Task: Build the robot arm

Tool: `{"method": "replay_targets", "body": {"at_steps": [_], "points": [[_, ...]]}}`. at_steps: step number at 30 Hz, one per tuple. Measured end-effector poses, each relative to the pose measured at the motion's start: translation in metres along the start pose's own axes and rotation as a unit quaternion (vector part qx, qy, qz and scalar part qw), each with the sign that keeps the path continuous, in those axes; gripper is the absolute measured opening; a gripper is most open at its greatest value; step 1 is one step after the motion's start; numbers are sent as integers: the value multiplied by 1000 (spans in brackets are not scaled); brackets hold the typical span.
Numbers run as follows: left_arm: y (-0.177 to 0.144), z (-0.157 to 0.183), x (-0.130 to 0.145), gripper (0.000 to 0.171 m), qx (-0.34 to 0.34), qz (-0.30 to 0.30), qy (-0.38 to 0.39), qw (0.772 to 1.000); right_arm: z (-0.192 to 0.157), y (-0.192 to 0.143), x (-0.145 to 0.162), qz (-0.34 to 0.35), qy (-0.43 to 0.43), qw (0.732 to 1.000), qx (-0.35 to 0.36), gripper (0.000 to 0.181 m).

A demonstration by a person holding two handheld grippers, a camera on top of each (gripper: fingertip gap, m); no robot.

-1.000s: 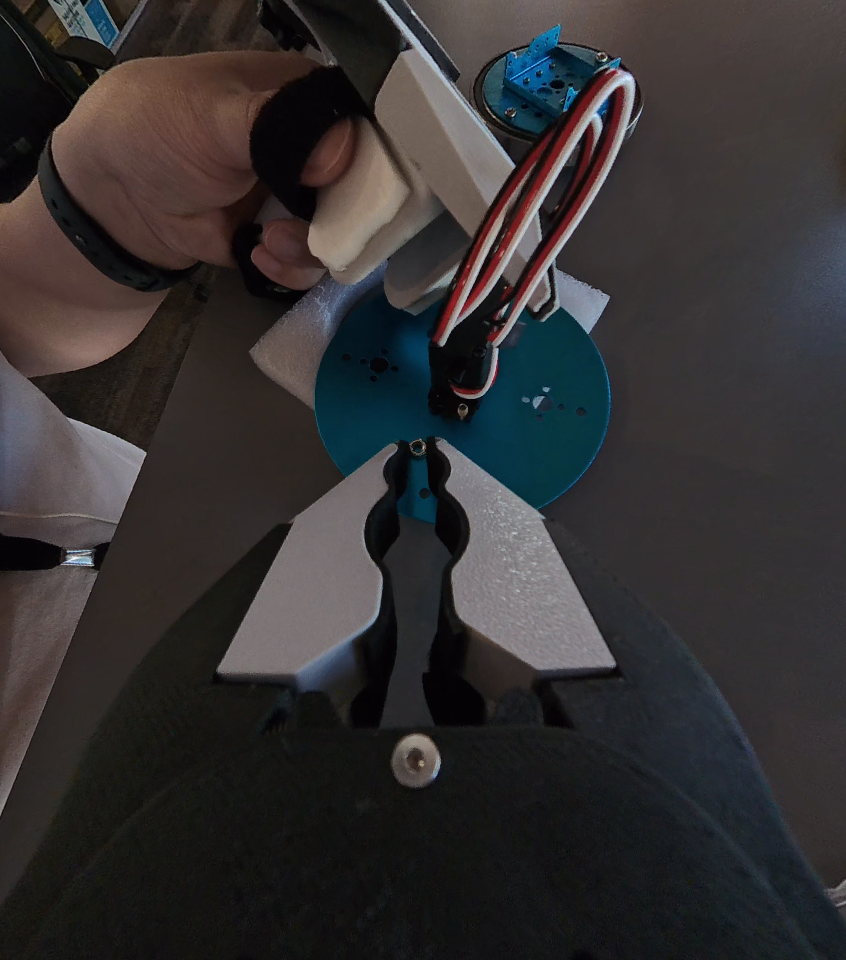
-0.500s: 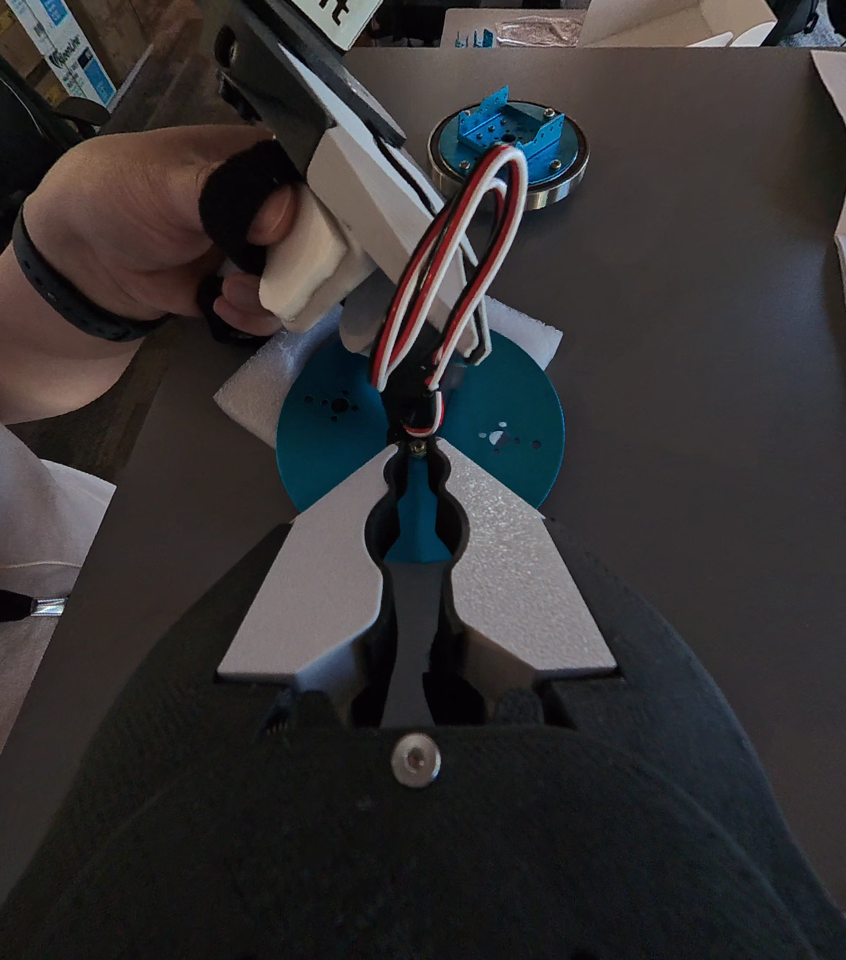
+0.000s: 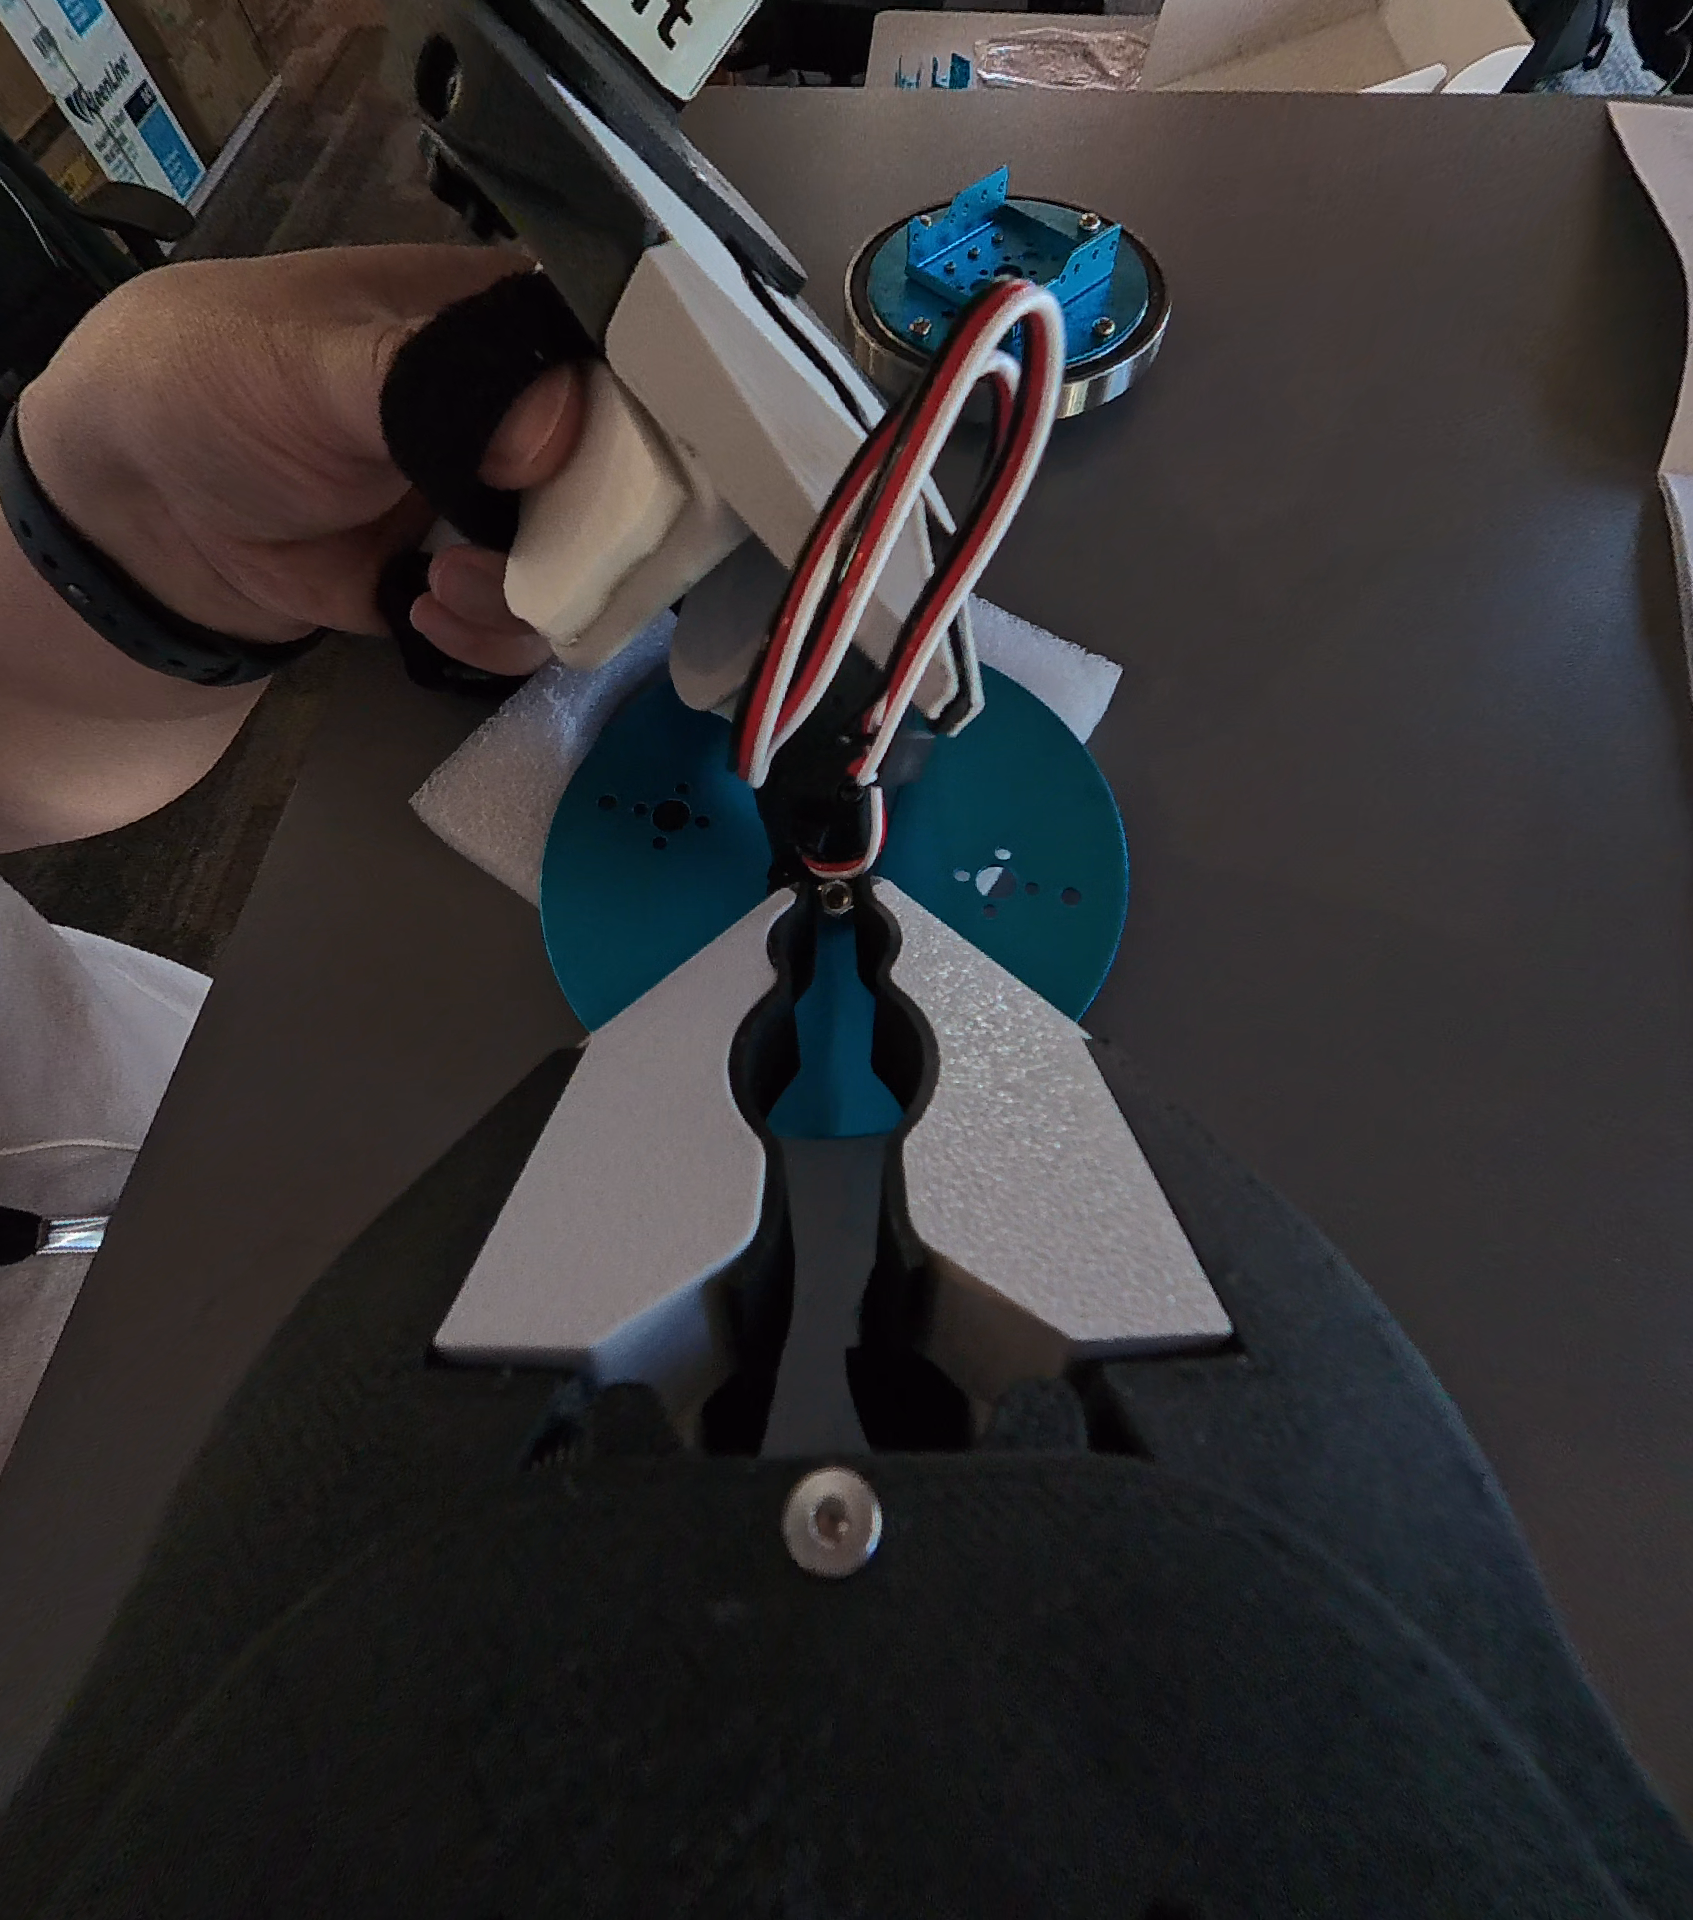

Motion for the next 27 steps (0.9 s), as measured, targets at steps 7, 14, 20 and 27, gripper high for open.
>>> {"method": "replay_targets", "body": {"at_steps": [7,14,20,27], "points": [[0,0,0,0,1,0,-1,1000,1,1,3,13,9,1000,-3,6],[0,-1,0,0,3,1,-3,1000,0,-1,3,17,10,1000,-5,13],[0,-1,0,0,5,1,-5,1000,1,-6,5,31,13,999,-21,16],[0,-1,0,0,6,1,-7,1000,-2,0,5,6,-7,1000,-11,20]]}}
Point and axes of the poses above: each gripper's, where its closed fingertips meet, y out along the fingers, x out of its underside, z = x × y across the jaws, the point moved 10 cm from there along -y, back along the fingers, and after that the axes turned 6 degrees about y, right-handed, at the moved point
